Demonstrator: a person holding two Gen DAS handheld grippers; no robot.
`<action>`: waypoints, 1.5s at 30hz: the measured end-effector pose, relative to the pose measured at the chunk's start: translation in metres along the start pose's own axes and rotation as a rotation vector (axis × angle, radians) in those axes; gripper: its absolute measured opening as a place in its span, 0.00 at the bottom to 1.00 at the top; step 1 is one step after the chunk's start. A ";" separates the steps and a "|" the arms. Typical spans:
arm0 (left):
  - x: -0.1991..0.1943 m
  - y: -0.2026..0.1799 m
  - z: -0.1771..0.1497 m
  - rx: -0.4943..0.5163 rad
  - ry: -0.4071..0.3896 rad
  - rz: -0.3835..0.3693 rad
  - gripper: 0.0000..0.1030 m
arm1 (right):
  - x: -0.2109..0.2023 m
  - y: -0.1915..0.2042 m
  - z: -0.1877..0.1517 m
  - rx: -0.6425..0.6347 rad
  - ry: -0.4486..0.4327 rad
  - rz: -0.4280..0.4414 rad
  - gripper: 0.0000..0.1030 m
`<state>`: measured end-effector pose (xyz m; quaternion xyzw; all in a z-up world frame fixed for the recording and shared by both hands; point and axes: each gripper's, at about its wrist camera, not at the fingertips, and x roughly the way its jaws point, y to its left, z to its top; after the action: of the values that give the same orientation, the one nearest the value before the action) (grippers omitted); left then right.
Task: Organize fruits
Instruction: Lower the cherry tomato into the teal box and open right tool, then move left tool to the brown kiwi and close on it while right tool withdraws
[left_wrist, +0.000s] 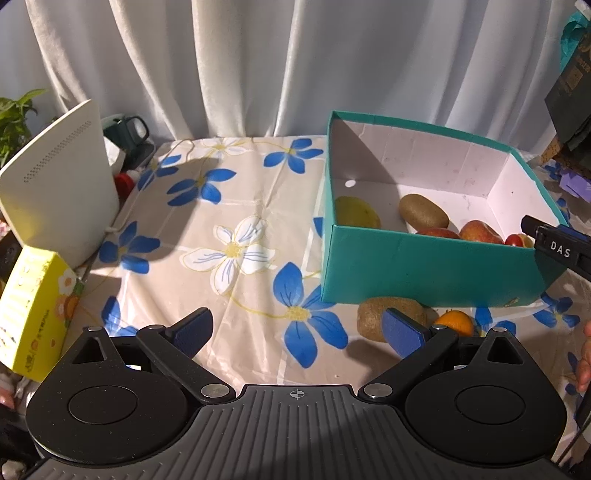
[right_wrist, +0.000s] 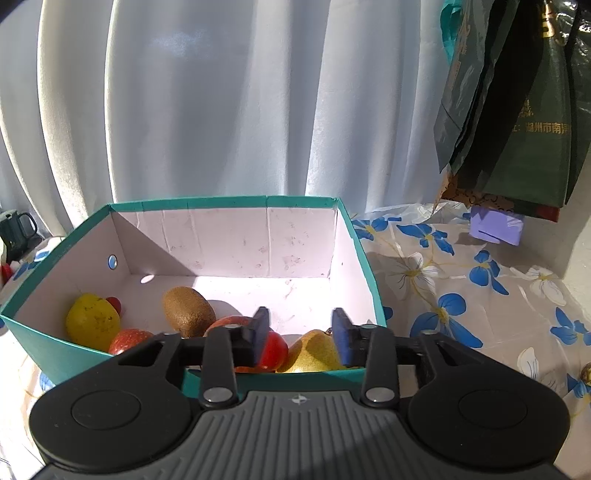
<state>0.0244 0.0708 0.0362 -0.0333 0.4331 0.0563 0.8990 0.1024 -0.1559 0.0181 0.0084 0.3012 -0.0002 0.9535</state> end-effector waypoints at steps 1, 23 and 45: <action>0.001 -0.001 -0.002 0.007 -0.008 -0.006 0.98 | -0.007 -0.001 0.000 0.013 -0.014 -0.002 0.75; 0.066 -0.051 -0.022 0.075 -0.082 -0.120 0.97 | -0.132 -0.021 -0.060 0.153 -0.113 -0.018 1.00; 0.106 -0.064 -0.013 0.087 0.017 -0.112 0.91 | -0.117 -0.030 -0.067 0.202 -0.054 -0.012 1.00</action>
<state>0.0886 0.0137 -0.0542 -0.0190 0.4401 -0.0134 0.8976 -0.0319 -0.1859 0.0300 0.1027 0.2739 -0.0367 0.9556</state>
